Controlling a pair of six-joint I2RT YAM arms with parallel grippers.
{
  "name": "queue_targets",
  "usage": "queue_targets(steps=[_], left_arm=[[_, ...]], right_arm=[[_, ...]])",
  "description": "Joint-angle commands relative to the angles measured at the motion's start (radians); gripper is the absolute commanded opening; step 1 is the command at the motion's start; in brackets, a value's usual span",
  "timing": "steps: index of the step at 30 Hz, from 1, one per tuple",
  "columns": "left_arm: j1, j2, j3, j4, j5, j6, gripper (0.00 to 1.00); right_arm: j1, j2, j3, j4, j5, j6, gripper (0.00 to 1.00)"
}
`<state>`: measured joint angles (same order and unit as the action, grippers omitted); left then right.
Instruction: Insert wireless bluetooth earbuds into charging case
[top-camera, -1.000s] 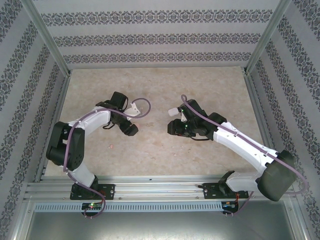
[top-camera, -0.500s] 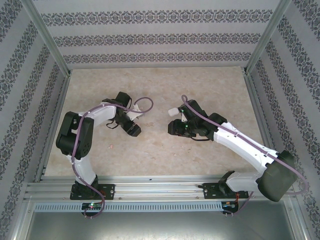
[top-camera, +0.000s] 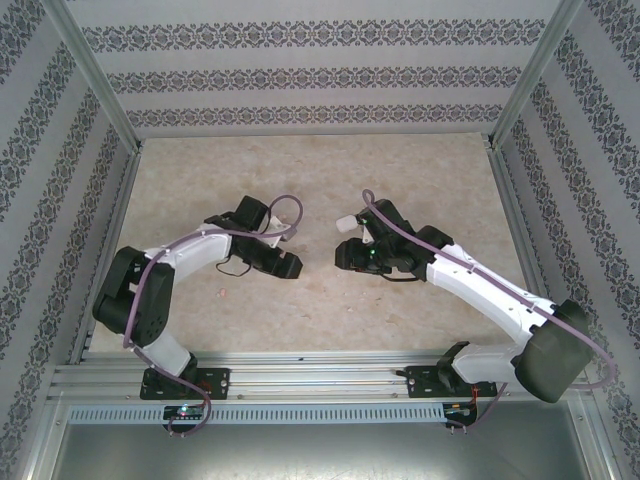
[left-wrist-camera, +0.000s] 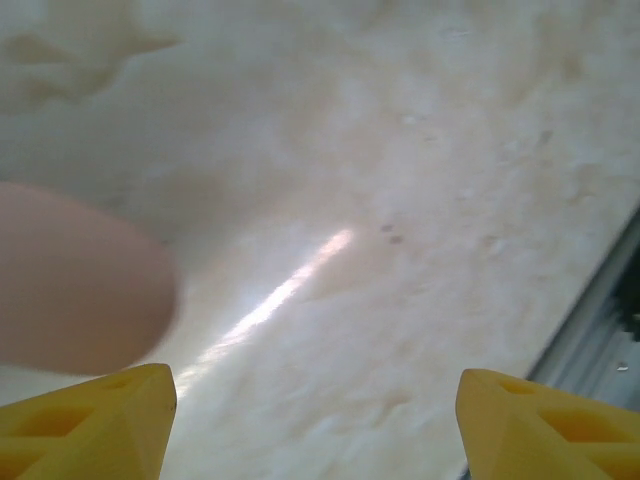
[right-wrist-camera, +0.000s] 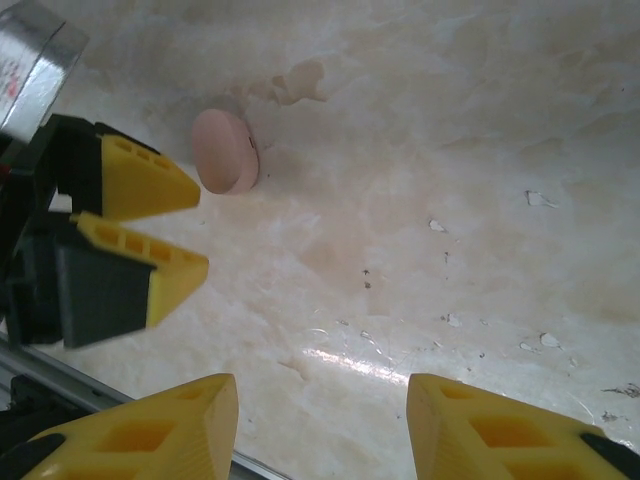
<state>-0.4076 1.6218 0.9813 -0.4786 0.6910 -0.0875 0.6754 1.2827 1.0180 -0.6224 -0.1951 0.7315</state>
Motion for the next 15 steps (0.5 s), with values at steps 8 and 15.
queue_targets(steps=[8, 15], left_arm=[[0.099, -0.186, -0.031, -0.061, -0.187, -0.061, 0.74], [0.301, -0.312, -0.183, -0.026, -0.153, -0.168, 0.73]], right_arm=[[0.116, 0.229, 0.163, -0.044, 0.139, -0.13, 0.53], [0.205, 0.489, 0.368, -0.064, 0.219, -0.23, 0.61]])
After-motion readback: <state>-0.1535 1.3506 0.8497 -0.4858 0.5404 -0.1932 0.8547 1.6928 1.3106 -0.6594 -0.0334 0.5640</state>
